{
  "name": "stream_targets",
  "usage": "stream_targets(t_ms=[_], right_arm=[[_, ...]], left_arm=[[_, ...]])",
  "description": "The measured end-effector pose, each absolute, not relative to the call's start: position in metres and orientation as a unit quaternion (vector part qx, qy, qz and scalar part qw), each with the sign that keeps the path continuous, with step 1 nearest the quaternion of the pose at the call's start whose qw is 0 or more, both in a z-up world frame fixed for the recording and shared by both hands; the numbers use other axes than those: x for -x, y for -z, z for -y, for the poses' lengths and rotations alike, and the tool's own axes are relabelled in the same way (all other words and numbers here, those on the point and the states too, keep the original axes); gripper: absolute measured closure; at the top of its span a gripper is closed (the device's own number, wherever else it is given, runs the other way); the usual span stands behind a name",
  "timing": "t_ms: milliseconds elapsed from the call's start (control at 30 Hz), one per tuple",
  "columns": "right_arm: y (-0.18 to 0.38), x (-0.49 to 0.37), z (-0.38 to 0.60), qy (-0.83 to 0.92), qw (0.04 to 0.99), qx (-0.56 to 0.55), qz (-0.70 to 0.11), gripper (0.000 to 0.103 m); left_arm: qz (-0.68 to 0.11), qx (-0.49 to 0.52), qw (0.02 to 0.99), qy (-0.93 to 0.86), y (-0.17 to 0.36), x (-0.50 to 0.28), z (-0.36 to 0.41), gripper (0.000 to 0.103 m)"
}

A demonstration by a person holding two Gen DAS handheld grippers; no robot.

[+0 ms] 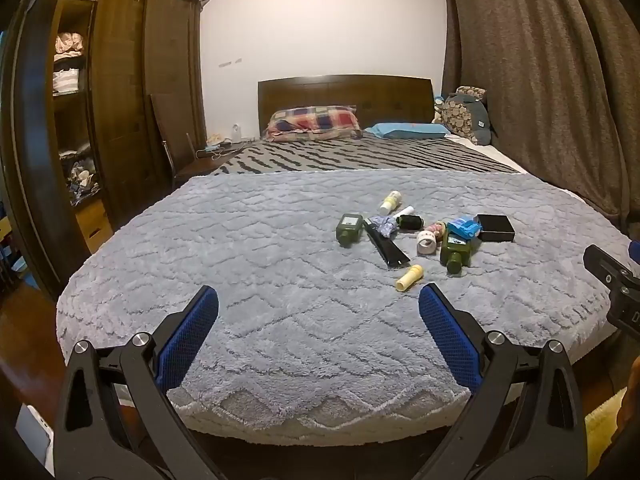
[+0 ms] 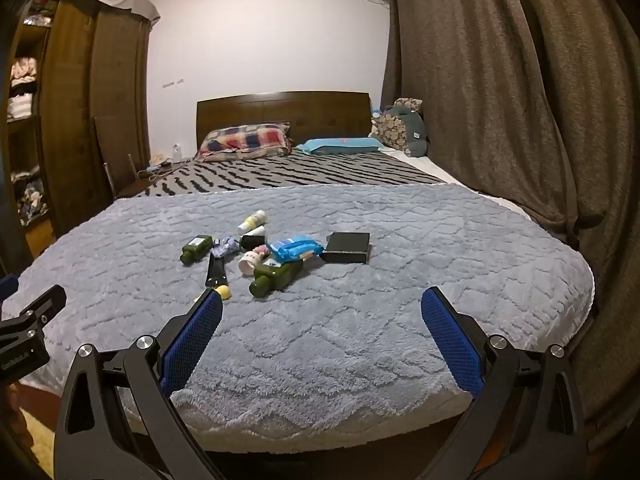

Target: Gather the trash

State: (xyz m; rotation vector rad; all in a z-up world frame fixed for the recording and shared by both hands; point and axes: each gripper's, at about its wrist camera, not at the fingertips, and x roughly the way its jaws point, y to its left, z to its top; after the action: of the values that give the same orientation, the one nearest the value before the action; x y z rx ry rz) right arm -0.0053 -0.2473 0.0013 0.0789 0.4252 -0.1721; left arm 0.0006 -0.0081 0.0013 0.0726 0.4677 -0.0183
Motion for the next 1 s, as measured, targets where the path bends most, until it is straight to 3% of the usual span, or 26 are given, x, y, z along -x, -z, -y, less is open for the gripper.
stream_targets(t_ms=[1000], right_arm=[[-0.003, 0.003, 0.248, 0.086, 0.973, -0.041, -0.211, 0.003]], left_arm=[[-0.225, -0.033, 0.974, 0.014, -0.003, 0.001, 0.003, 0.008]])
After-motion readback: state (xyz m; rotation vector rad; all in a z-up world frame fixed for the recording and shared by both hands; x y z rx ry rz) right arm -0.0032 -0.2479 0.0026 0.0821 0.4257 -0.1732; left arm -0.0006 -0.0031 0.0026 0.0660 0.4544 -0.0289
